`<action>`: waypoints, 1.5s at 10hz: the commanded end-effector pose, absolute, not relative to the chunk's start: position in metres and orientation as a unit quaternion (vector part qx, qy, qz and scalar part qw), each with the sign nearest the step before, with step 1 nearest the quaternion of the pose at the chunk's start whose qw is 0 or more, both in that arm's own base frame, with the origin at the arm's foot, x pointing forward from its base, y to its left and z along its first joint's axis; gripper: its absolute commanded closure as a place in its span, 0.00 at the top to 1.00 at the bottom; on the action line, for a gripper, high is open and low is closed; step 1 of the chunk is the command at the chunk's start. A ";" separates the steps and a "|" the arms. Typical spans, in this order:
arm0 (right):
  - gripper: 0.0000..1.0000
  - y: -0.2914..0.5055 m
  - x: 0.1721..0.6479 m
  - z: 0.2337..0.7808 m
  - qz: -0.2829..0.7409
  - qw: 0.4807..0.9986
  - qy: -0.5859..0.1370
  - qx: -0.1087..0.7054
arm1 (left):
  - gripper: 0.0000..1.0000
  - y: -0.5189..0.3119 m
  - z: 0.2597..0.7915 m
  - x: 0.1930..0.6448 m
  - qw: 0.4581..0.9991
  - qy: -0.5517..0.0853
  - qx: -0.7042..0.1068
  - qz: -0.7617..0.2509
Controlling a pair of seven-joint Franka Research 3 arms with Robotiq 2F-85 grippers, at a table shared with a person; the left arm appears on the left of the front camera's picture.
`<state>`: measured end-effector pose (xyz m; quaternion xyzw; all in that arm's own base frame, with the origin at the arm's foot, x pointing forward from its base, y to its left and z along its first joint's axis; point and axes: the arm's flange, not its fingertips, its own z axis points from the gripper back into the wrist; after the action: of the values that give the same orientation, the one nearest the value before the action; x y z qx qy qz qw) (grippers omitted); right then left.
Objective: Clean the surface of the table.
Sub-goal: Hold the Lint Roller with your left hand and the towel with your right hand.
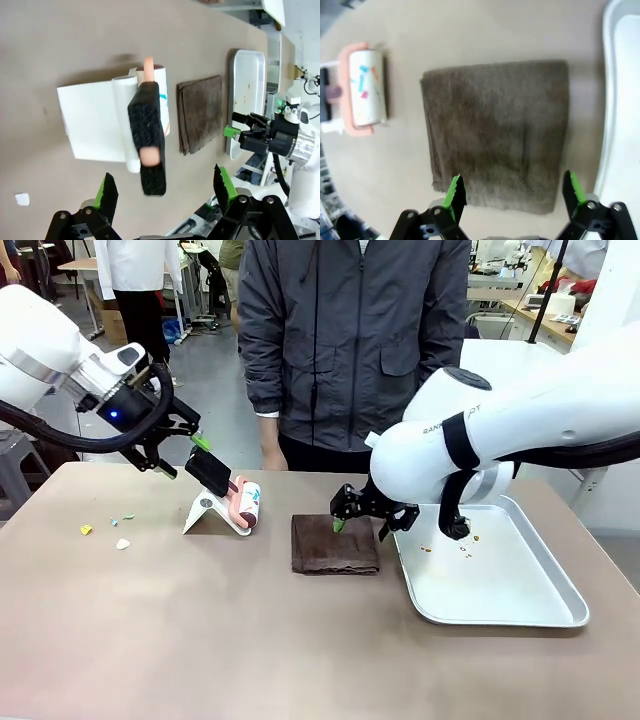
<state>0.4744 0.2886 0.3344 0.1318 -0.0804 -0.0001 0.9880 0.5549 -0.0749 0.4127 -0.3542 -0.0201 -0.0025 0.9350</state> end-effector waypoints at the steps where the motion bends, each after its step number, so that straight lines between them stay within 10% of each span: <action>1: 1.00 0.326 0.506 0.336 -0.023 0.993 -0.066 0.091 | 1.00 -0.082 0.416 0.564 0.933 -0.030 -0.359 0.024; 15: 1.00 0.330 0.525 0.298 -0.082 0.996 -0.030 -0.009 | 1.00 -0.097 0.402 0.571 0.945 0.008 -0.327 0.025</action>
<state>0.5194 0.3247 0.2962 0.0076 -0.0208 -0.0652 0.9976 0.5680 -0.0990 0.4010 -0.3392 -0.0011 0.0176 0.9406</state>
